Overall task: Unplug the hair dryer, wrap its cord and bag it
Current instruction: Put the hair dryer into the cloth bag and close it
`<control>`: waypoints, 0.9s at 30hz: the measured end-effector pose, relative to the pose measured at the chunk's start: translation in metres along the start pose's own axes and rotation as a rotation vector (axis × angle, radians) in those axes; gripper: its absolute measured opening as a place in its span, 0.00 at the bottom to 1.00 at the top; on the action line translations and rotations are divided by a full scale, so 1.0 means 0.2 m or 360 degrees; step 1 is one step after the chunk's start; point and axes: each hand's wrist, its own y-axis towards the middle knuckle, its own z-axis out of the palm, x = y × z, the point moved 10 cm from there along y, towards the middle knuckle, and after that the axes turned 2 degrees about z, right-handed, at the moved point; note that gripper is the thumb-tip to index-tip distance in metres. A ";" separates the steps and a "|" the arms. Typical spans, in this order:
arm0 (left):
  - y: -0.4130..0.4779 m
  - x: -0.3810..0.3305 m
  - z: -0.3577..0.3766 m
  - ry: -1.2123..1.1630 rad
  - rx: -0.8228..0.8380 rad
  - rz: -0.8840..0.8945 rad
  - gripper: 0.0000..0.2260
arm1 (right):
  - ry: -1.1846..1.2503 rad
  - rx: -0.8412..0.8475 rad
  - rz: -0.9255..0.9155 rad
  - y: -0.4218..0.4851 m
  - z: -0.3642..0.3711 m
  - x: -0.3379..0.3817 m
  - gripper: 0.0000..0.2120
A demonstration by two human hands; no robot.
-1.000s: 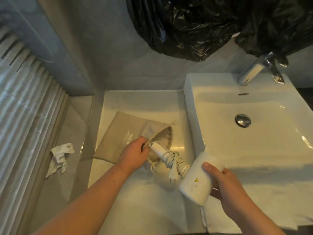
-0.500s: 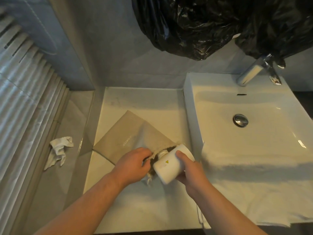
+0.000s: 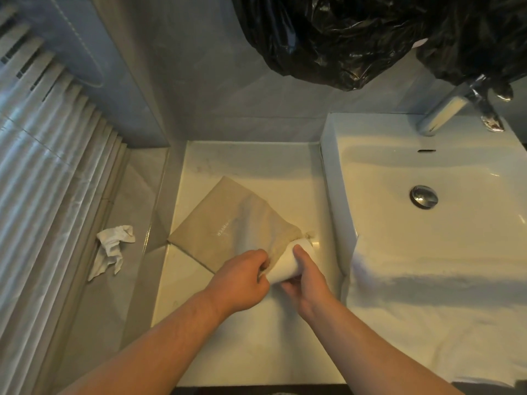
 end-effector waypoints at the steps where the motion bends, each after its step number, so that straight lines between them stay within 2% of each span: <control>1: 0.00 -0.03 0.01 -0.0007 0.0018 0.0029 0.05 | 0.0062 0.0022 0.0017 0.01 0.02 -0.02 0.16; 4: 0.00 -0.12 0.05 -0.0008 0.0071 0.0096 0.03 | 0.0164 0.0118 0.0085 0.01 0.08 -0.06 0.20; 6: 0.01 -0.09 0.02 -0.0094 -0.0051 0.0057 0.02 | 0.0173 0.0164 0.0104 0.02 0.11 -0.07 0.22; 8: 0.00 0.00 0.00 -0.0201 -0.0227 -0.0026 0.07 | 0.0147 0.0163 0.0131 0.04 0.13 -0.07 0.23; 10: -0.07 0.16 -0.05 -0.0352 -0.0568 -0.0301 0.13 | 0.0135 0.0131 0.0166 0.05 0.14 -0.07 0.22; 12: -0.18 0.39 -0.02 -0.0608 -0.0863 -0.0813 0.17 | 0.0144 0.0072 0.0186 0.05 0.13 -0.06 0.18; 13: -0.21 0.48 0.05 -0.0841 -0.0839 -0.1062 0.20 | 0.0149 0.0069 0.0184 0.05 0.14 -0.05 0.16; 14: -0.21 0.51 0.14 -0.1185 -0.0704 -0.1207 0.22 | 0.0142 0.0081 0.0181 0.04 0.15 -0.04 0.15; 16: -0.16 0.46 0.32 -0.2029 -0.0415 -0.1270 0.16 | 0.0123 0.0107 0.0189 0.01 0.16 -0.02 0.14; 17: -0.13 0.43 0.35 -0.2344 -0.0360 -0.1257 0.12 | 0.0125 0.0117 0.0200 0.00 0.16 -0.02 0.13; 19: -0.09 0.43 0.33 -0.2600 -0.0467 -0.1242 0.07 | 0.0152 0.0123 0.0208 -0.02 0.17 -0.02 0.13; 21: -0.07 0.47 0.29 -0.2663 -0.0644 -0.1227 0.03 | 0.0209 0.0123 0.0205 -0.04 0.17 0.00 0.11; 23: -0.08 0.52 0.24 -0.2611 -0.0824 -0.1220 0.06 | 0.0272 0.0132 0.0190 -0.07 0.18 0.02 0.09; 25: -0.10 0.59 0.19 -0.2383 -0.0982 -0.1255 0.04 | 0.0309 0.0114 0.0174 -0.10 0.17 0.04 0.08; 27: -0.15 0.66 0.12 -0.2052 -0.1171 -0.1312 0.09 | 0.0325 0.0103 0.0152 -0.11 0.17 0.07 0.08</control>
